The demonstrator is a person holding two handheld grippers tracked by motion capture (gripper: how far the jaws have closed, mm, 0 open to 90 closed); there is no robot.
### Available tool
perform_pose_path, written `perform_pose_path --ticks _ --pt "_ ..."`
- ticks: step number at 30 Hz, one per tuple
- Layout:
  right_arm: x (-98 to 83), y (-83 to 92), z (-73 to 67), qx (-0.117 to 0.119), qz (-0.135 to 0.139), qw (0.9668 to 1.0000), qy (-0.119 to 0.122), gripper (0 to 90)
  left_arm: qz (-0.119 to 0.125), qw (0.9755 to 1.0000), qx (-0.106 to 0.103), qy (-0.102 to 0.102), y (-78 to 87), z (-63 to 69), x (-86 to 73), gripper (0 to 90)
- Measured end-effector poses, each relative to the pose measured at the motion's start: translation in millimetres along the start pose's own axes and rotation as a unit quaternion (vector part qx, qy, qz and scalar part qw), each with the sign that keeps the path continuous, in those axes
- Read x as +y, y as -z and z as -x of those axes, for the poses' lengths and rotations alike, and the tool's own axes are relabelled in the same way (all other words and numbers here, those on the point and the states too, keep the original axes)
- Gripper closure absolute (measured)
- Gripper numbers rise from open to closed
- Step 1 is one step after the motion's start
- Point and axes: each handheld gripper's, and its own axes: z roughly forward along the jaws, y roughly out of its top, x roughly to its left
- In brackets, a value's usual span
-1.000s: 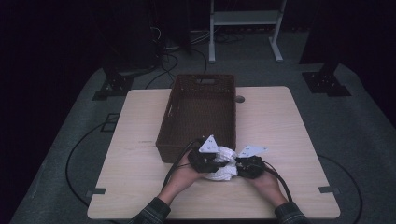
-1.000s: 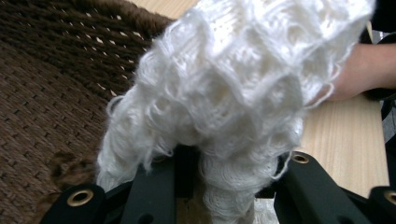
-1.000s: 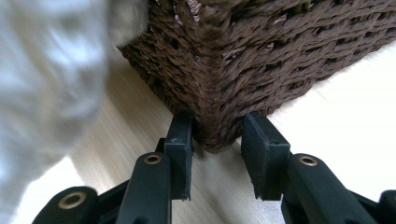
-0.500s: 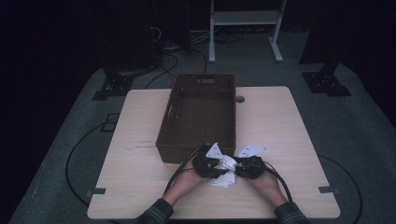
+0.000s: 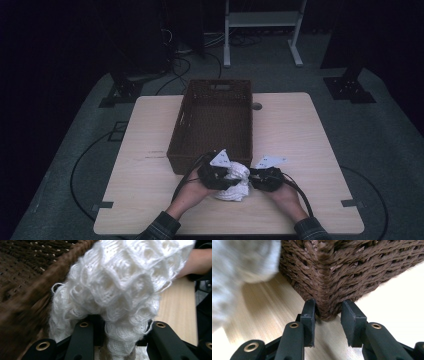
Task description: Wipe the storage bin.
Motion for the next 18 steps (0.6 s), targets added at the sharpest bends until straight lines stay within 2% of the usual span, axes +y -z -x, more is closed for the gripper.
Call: perform_pose_path --ticks 2,3,5,7,10,11,12,14,18 --pt "0.0 0.0 0.1 0.001 0.0 1.0 -0.001 64.3 0.004 0.9999 0.008 0.007 14.7 -1.2 -6.7 67.5" --pt "0.1 0.2 -0.2 0.001 -0.001 1.0 -0.003 64.4 0.004 0.9999 0.008 0.007 14.7 -1.2 -6.7 67.5" --pt "0.2 0.1 0.0 0.002 -0.001 1.0 -0.005 64.4 0.003 0.9997 0.019 0.013 30.5 -2.7 -14.7 67.3" --pt "0.3 0.0 0.1 0.003 -0.001 1.0 -0.006 64.4 0.004 0.9996 0.024 0.015 36.0 -3.1 -17.8 67.2" --pt "0.4 -0.1 0.7 0.005 -0.001 1.0 -0.005 64.4 0.004 0.9989 0.041 0.024 53.9 -5.7 -27.1 67.2" --pt "0.5 -0.2 0.5 0.005 -0.002 1.0 -0.004 64.4 0.007 0.998 0.052 0.035 65.9 -8.1 -34.5 67.2" --pt "0.5 -0.2 0.5 0.005 -0.002 1.0 -0.004 64.4 0.007 0.998 0.052 0.035 65.9 -8.1 -34.5 67.1" --pt "0.5 -0.2 0.4 0.004 -0.002 1.0 -0.003 64.4 0.006 0.9969 0.064 0.046 78.1 -11.4 -42.8 67.2" --pt "0.5 -0.2 0.4 0.004 -0.002 1.0 -0.003 64.4 0.012 0.9934 0.09 0.07 105.0 -17.7 -62.2 67.2"
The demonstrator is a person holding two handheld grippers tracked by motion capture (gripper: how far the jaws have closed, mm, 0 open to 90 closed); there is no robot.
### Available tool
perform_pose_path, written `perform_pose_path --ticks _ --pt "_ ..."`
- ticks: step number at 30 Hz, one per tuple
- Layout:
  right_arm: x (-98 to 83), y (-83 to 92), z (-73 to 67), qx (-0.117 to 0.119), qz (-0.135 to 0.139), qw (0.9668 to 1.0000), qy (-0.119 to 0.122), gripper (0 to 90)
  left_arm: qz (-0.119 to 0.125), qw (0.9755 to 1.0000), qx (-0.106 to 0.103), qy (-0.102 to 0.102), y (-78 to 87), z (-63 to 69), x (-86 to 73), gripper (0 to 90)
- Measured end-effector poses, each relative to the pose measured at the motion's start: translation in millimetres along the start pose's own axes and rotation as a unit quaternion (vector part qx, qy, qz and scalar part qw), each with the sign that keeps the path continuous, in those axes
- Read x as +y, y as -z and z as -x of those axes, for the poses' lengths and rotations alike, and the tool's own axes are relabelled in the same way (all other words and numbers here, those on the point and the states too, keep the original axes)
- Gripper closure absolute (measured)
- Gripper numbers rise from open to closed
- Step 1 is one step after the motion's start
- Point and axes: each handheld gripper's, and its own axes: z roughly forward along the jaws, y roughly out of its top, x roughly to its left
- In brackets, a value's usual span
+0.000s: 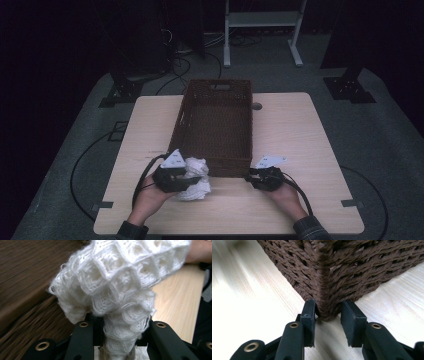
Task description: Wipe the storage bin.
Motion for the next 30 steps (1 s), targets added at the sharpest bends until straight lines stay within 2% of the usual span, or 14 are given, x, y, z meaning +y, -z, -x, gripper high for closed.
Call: perform_pose_path --ticks 2,3,7,8,11,13,14,16,17,18,21,23,28,30 --pt "0.0 0.0 0.0 0.0 0.0 1.0 0.0 64.4 0.003 0.9998 0.013 0.014 9.2 -6.0 -7.9 67.2" --pt "0.0 0.0 0.0 0.0 0.0 1.0 0.0 64.4 0.002 0.9993 0.028 0.025 18.8 -13.9 -16.8 67.2" --pt "0.0 0.0 0.1 0.0 0.0 1.0 -0.001 64.4 0.0 0.9982 0.044 0.041 31.1 -23.8 -28.9 67.2" --pt "0.0 0.0 0.1 0.0 0.0 1.0 0.0 64.4 -0.008 0.9969 0.062 0.047 37.8 -29.1 -36.6 67.1" --pt "0.0 0.0 0.1 0.0 0.0 1.0 0.0 64.4 -0.012 0.9956 0.072 0.058 43.9 -35.0 -44.8 67.1" --pt "0.0 0.0 0.0 0.0 0.0 1.0 0.0 64.4 -0.022 0.9934 0.089 0.069 48.8 -41.7 -52.8 67.1" --pt "-0.1 0.1 -0.5 -0.001 0.0 1.0 0.0 64.4 -0.028 0.9912 0.101 0.082 52.9 -49.5 -60.0 67.1" --pt "-0.1 0.1 -0.6 -0.002 0.0 1.0 0.0 64.4 -0.031 0.9899 0.108 0.087 54.2 -53.2 -63.3 67.1" --pt "-0.1 0.1 -0.5 -0.002 0.0 1.0 0.0 64.4 -0.039 0.9876 0.118 0.096 54.7 -59.4 -70.0 67.1" --pt "-0.1 0.1 -0.5 -0.002 0.0 1.0 0.0 64.4 -0.039 0.9876 0.118 0.096 54.7 -59.4 -70.0 67.1" --pt "-0.1 0.1 -0.5 -0.002 0.0 1.0 0.0 64.4 -0.051 0.9848 0.125 0.109 52.7 -66.9 -79.0 66.9" --pt "-0.1 0.1 -0.3 -0.003 0.001 1.0 0.002 64.4 -0.068 0.9811 0.134 0.122 48.5 -74.7 -86.1 66.8" --pt "-0.2 0.1 -0.2 -0.003 0.001 1.0 0.002 64.4 -0.087 0.9784 0.129 0.136 40.3 -84.9 -95.8 66.6" --pt "-0.1 0.0 -0.5 -0.003 0.001 1.0 0.002 64.4 -0.086 0.9782 0.125 0.142 37.3 -87.4 -98.3 66.6"
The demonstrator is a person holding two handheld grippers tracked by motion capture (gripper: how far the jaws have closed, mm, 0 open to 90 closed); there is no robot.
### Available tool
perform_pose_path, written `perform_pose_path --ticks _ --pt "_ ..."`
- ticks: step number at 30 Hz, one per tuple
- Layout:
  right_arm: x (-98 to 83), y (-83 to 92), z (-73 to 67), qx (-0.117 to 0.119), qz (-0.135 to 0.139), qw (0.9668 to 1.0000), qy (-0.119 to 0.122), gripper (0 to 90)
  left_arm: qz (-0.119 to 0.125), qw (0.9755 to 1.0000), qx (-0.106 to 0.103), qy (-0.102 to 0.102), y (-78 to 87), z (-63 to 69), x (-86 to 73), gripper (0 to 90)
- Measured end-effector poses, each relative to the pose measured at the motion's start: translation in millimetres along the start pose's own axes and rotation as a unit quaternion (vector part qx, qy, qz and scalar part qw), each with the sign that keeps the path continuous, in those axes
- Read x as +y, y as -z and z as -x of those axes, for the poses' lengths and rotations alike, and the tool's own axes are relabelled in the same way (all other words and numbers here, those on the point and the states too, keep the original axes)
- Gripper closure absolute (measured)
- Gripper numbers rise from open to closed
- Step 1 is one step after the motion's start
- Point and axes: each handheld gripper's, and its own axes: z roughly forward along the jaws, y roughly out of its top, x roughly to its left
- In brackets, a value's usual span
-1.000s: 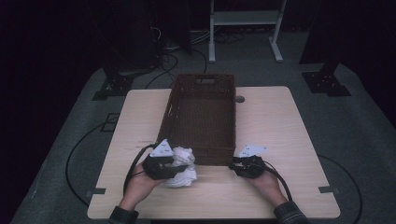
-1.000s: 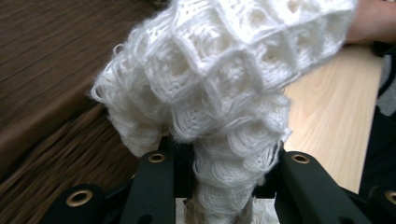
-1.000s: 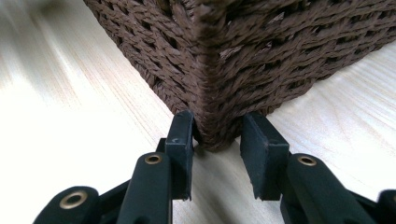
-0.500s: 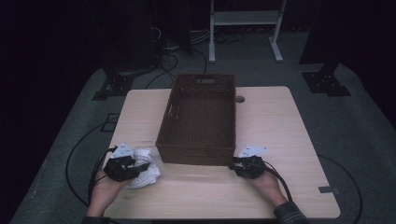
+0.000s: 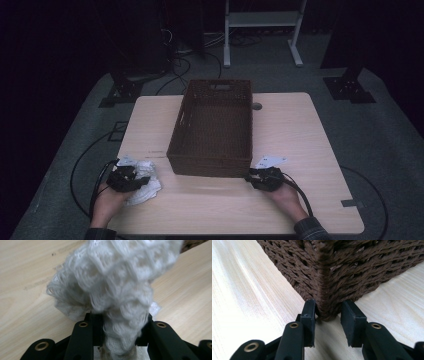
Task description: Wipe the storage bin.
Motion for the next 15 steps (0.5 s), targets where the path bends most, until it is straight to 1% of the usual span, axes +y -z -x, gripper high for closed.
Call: perform_pose_path --ticks 3,5,7,8,12,14,15 --pt "0.0 0.0 -0.1 0.0 0.0 1.0 0.001 64.4 -0.001 1.0 -0.005 0.008 -7.0 -1.6 -1.0 66.1" --pt "-0.1 0.1 -0.3 0.0 0.0 1.0 0.0 64.4 -0.001 0.9999 -0.007 0.009 -10.2 -2.1 -1.1 65.1" --pt "-0.1 0.1 -0.5 0.0 -0.001 1.0 -0.001 64.4 0.0 0.9999 -0.007 0.008 -11.4 -1.7 -1.0 64.5" --pt "-0.1 0.2 -0.4 0.0 -0.001 1.0 -0.001 64.4 -0.004 1.0 -0.005 0.002 -11.2 -1.8 -0.7 63.2" --pt "0.0 0.1 -0.3 0.0 -0.001 1.0 -0.001 64.5 0.0 1.0 0.004 0.001 -9.8 -1.4 -2.1 53.8" --pt "0.0 0.1 -0.3 0.0 -0.001 1.0 -0.001 64.4 0.008 0.9999 0.011 0.006 -6.0 -1.9 -2.5 45.0" --pt "0.0 0.1 -0.3 0.0 -0.001 1.0 -0.001 64.4 0.008 0.9999 0.011 0.006 -6.0 -1.9 -2.5 43.0"
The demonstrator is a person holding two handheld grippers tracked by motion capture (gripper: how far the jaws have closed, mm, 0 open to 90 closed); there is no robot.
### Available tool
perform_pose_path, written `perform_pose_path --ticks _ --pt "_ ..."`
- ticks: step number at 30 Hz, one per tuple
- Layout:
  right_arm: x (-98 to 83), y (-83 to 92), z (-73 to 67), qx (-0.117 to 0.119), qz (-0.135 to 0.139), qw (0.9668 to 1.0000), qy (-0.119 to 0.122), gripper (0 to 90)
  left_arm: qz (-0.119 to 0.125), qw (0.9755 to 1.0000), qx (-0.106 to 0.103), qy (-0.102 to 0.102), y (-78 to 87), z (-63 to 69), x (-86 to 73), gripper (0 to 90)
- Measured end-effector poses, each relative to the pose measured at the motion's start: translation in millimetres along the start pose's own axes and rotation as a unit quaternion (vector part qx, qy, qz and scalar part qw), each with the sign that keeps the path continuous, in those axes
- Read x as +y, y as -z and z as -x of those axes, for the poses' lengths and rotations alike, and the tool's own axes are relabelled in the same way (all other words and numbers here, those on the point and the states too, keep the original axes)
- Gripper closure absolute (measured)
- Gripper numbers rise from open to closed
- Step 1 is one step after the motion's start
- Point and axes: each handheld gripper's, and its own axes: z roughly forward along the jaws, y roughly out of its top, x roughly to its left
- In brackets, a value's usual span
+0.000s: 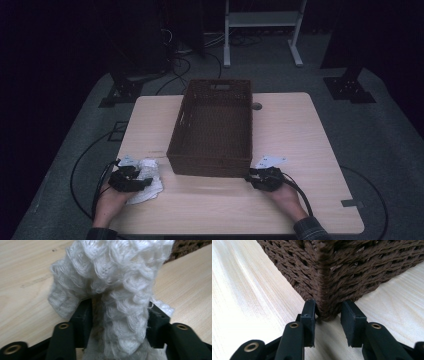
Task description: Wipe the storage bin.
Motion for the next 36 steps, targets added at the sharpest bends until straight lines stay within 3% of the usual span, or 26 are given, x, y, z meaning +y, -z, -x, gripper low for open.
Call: perform_pose_path --ticks 1,4,10,16,22,27,29,32,36 --pt "0.0 0.0 0.0 0.0 0.0 1.0 0.0 64.4 0.004 1.0 0.002 0.001 1.8 0.0 0.4 43.0" --pt "0.0 0.1 0.3 0.0 -0.001 1.0 0.0 64.4 0.023 0.9997 0.0 0.003 12.3 1.5 3.2 32.0" --pt "0.0 0.1 0.8 0.003 0.0 1.0 -0.002 63.4 0.045 0.999 -0.002 0.0 25.1 6.4 8.7 25.7" --pt "-0.3 2.8 0.1 -0.001 -0.012 0.9999 0.003 47.9 0.061 0.9981 -0.006 -0.014 33.9 14.1 15.6 25.1" --pt "-6.7 20.1 11.5 -0.006 -0.007 0.9997 -0.023 36.2 0.075 0.9969 -0.017 -0.021 37.0 20.0 24.0 23.5" --pt "-19.3 38.9 24.2 -0.029 -0.014 0.998 -0.055 25.7 0.082 0.9959 -0.026 -0.027 35.8 23.8 30.7 22.3" --pt "-29.1 48.1 29.4 -0.045 -0.019 0.9968 -0.063 24.5 0.084 0.9955 -0.028 -0.033 35.8 24.9 33.4 26.5" --pt "-35.9 55.2 34.3 -0.048 -0.019 0.9961 -0.072 24.4 0.092 0.9945 -0.03 -0.04 36.7 27.1 37.9 32.9" --pt "-47.9 69.9 42.5 -0.064 -0.017 0.9942 -0.084 23.3 0.101 0.9937 -0.028 -0.041 37.0 28.8 44.6 51.7"
